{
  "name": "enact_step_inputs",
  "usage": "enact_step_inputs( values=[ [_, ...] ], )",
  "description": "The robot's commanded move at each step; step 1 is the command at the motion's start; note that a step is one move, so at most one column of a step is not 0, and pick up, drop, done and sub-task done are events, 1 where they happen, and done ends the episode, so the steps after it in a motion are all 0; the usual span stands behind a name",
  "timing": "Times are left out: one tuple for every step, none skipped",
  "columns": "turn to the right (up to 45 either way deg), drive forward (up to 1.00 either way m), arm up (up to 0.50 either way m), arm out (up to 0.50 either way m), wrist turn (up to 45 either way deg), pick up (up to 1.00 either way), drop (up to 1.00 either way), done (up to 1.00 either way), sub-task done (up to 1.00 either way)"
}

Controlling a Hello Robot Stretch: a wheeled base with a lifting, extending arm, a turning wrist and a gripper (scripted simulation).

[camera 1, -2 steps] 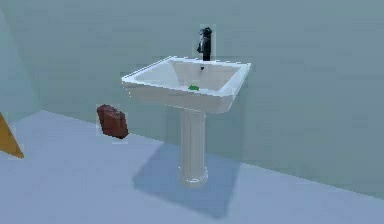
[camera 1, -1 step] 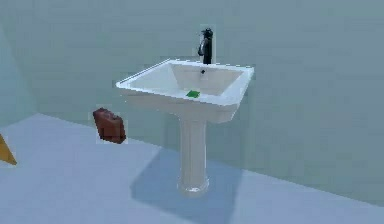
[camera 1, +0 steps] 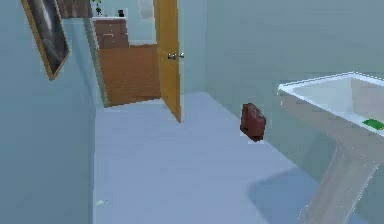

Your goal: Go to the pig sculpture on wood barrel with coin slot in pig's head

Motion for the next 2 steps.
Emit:
enact_step_inputs(
  values=[
    [-12.0, 0.00, 0.00, 0.00, 0.0, 0.00, 0.00, 0.00, 0.00],
    [0.0, 1.00, 0.00, 0.00, 0.0, 0.00, 0.00, 0.00, 0.00]
  ],
)
